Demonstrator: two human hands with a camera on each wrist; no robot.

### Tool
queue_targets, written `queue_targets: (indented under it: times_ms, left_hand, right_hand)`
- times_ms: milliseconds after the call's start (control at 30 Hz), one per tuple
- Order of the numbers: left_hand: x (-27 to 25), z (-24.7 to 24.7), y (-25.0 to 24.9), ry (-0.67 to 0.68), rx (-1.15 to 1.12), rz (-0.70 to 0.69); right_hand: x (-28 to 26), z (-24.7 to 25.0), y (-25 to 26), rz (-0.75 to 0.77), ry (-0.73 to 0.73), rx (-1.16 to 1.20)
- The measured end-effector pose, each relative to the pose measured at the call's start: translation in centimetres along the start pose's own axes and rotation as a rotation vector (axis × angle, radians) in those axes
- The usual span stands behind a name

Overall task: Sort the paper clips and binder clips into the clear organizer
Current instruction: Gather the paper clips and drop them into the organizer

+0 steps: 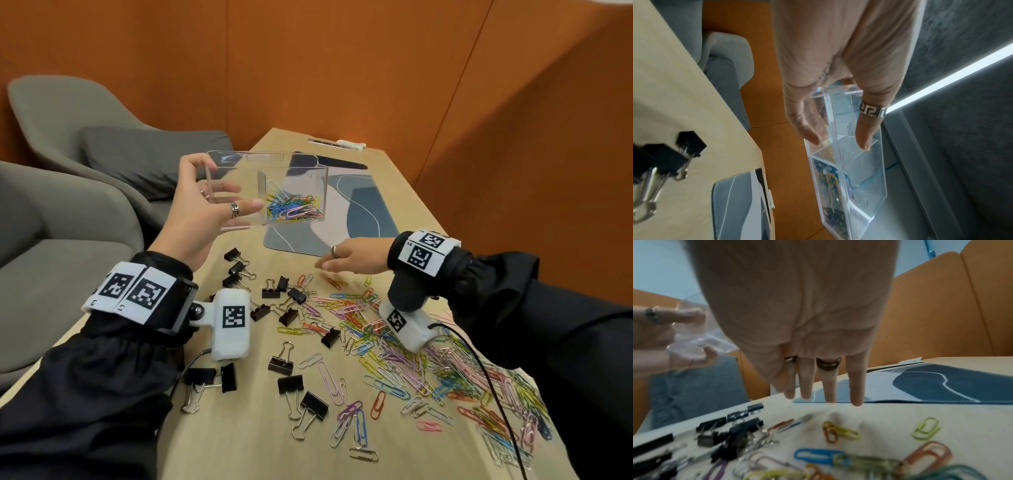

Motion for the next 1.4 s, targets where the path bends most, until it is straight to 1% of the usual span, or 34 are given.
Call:
queue_targets:
  times_ms: [67,200,300,400,433,500,567,600,667,833,900,967,1067,1200,1267,1333,1400]
  left_hand:
    - [-0.2,0.0,-0.2,-0.002,0.007,0.005]
    - [-0.3,-0.1,0.0,0.0,0.029,0.007]
    - [-0.1,-0.2,0.3,-0.001,0.033,-0.002]
    - [-0.2,-0.2,0.2,0.01,0.03,0.003]
    - [-0.3,-0.2,0.2,0.014,0.029,0.007]
    - [-0.4,-0.3,0.1,0.019,0.026,0.011]
    - [-0.4,-0.3,0.2,0.021,0.028,0.014]
    - [-0.5,-0.3,0.2,0.02,0.031,0.016]
    - [-0.4,-0.3,0.4,0.021,0.034,0.016]
    - [-0.2,-0.4,0.7,0.027,0.052,0.013]
    - [-0.2,-0.4,0.9,0.023,0.056,0.015]
    - [-0.1,-0.4,1.0,0.016,0.054,0.009]
    - [0.1,-0.2,0.9,0.007,0.053,-0.006]
    - [0.2,-0.2,1.0,0.008,0.054,-0.008]
    - [0.2,-0.3,1.0,0.014,0.054,-0.014]
    - [0.2,-0.3,1.0,0.013,0.05,-0.013]
    - [0.2,-0.3,1.0,0.011,0.051,-0.009]
  right_hand:
    - [0.1,-0.5,1.6,0.086,0.01,-0.054]
    - [-0.1,-3.1,3.1,0.197,0.136,-0.212]
    - [-1.1,-2.8,2.3,0.206,0.159,-0.269]
    - [-2.2,-2.3,0.8,0.184,0.177,-0.244]
    - [-2.4,-2.2,0.6,0.18,0.159,-0.215]
    - [-2.2,-1.5,0.9,0.192,0.066,-0.138]
    - [-2.1,-1.0,1.8,0.231,-0.018,-0.061]
    - [-2.0,-1.0,2.4,0.256,-0.032,-0.047]
    - [-1.9,-1.3,3.3,0.29,-0.015,-0.08]
    - [-0.9,-2.0,4.5,0.296,0.027,-0.186]
    - [-0.6,-2.0,4.9,0.297,0.028,-0.182]
    - [-0.4,-1.4,5.1,0.292,-0.012,-0.131]
    - [-0.6,-0.8,4.4,0.257,-0.055,-0.067]
    - [-2.1,-2.1,3.2,0.25,0.044,-0.141]
    - [-2.8,-2.5,2.5,0.242,0.071,-0.158]
    - [-3.3,-2.2,2.0,0.237,0.057,-0.137]
    - [-3.5,-1.5,2.0,0.248,-0.004,-0.079]
Point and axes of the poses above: each hand's wrist, its own x-axis towards the middle knuckle, its own z-axis out of the back of the hand, y = z × x, the point moved 10 cm from there along x, towards the middle knuckle, and after that the axes turned 15 degrees about -y, right-handed, at the moved point
